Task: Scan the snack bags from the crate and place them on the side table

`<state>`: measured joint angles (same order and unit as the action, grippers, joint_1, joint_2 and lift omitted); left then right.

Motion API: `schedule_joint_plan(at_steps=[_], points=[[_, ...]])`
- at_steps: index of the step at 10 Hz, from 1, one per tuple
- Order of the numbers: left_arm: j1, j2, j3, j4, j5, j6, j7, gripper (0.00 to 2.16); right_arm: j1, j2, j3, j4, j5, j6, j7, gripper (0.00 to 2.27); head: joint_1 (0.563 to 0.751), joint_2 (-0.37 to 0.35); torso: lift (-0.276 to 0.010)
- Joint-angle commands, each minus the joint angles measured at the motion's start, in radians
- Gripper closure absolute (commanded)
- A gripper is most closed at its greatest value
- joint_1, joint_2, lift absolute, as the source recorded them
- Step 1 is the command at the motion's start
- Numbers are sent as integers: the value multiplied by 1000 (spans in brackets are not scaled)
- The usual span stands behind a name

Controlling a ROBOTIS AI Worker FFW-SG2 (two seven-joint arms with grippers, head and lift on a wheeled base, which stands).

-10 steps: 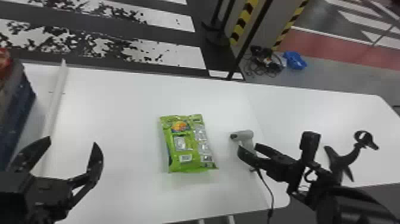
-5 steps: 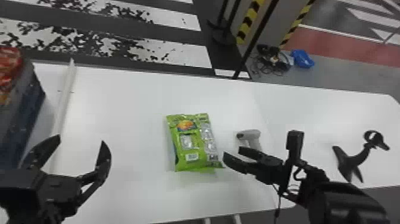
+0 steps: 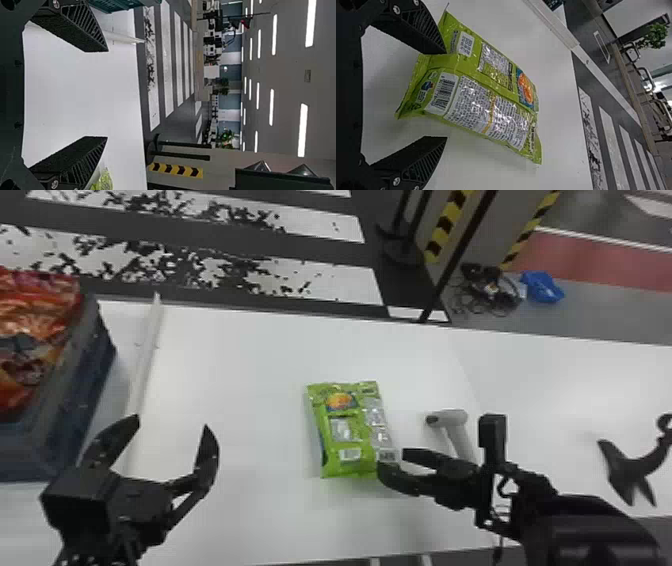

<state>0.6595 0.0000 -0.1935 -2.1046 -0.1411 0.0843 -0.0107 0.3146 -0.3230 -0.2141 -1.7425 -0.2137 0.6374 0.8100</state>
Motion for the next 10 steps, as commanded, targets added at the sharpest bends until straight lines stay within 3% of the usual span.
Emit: schedule_joint_plan(at_steps=[1, 2, 3, 4, 7, 10], points=[[0, -3, -1, 0, 0, 1, 0, 83, -22, -1, 29, 26, 30, 0, -2, 171, 695, -225, -94], [2, -3, -1, -2, 0, 1, 0, 83, -35, -1, 45, 44, 48, 0, -5, 461, 695, -223, -94], [5, -3, -1, -3, 0, 1, 0, 83, -38, -1, 58, 49, 66, 0, -12, 1183, 695, -218, -94], [5, -3, 0, -3, 0, 1, 0, 83, -38, -1, 62, 49, 68, -3, -34, 2132, 695, -215, -94], [6, -3, -1, -6, 0, 1, 0, 83, 1, -1, -4, 8, 10, -61, -14, 2236, 695, -215, -94], [8, -3, -3, -6, 0, 1, 0, 83, 31, 12, -203, -52, -156, -49, -6, 2236, 695, -256, -94]])
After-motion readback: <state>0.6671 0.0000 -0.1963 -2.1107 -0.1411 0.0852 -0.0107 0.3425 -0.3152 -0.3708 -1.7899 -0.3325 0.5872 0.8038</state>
